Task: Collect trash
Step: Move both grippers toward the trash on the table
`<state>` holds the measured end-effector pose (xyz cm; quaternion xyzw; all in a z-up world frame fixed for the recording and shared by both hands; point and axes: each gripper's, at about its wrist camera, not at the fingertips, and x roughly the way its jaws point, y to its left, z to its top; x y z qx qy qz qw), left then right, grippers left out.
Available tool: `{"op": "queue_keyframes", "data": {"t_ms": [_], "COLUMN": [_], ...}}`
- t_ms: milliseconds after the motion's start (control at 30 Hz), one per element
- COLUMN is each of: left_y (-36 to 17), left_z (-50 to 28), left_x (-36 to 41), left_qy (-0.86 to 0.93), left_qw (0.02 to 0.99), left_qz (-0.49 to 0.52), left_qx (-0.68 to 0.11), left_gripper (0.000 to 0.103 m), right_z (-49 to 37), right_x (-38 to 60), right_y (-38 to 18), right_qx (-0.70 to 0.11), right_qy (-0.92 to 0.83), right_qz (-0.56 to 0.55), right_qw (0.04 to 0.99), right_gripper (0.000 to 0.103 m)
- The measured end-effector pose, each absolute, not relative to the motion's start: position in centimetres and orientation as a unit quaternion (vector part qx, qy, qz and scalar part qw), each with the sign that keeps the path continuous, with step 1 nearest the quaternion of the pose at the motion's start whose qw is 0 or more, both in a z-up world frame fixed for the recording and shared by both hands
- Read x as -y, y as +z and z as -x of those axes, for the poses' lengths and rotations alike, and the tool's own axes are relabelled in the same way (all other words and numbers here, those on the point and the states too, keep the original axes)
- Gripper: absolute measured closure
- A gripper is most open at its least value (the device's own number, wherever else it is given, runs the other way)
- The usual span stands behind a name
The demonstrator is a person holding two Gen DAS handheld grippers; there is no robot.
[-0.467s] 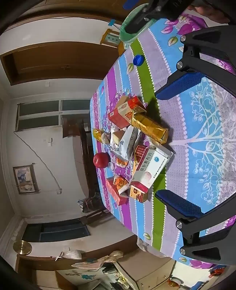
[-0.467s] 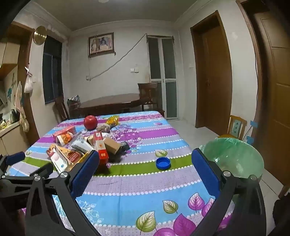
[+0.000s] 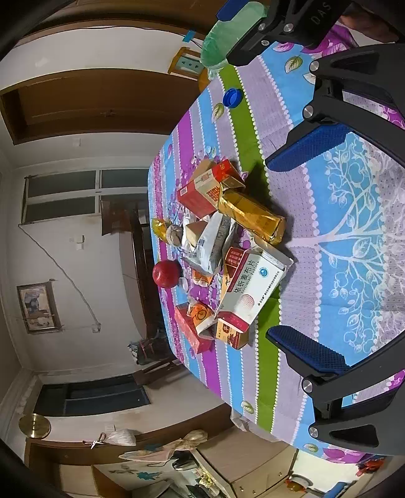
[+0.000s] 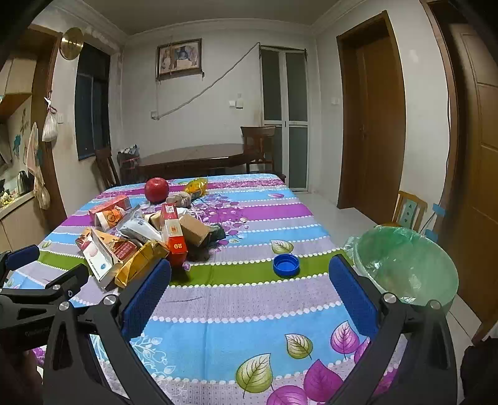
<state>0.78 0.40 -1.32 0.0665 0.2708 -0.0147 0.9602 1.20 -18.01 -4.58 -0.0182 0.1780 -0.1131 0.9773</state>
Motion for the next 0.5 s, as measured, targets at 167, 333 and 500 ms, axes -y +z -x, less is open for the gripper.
{"op": "queue_keyframes", "data": {"t_ms": [167, 333, 500], "left_y": [-2.0, -2.5, -3.0], "left_z": [-1.0, -2.5, -3.1], "left_x": [-0.6, -0.7, -1.0], "left_qy": [-0.016, -0.017, -0.016], "left_qw": [0.959, 0.955, 0.953], "left_qz": [-0.065, -0.058, -0.057], "left_qx": [-0.277, -0.291, -0.296], "left_gripper": [0.004, 0.004, 0.004], "right_z": [-1.7, -2.7, -3.2], "right_x": [18.0, 17.6, 17.3], "right_y": [-4.9, -5.4, -5.8], "right_qx": [-0.186, -0.199, -0.207], "right_qy": [-0.115, -0.115, -0.113], "right_qz": [0.020, 0.027, 0.032], "right_qw": [0.976, 0.973, 0.971], "right_gripper": [0.005, 0.005, 0.005]}}
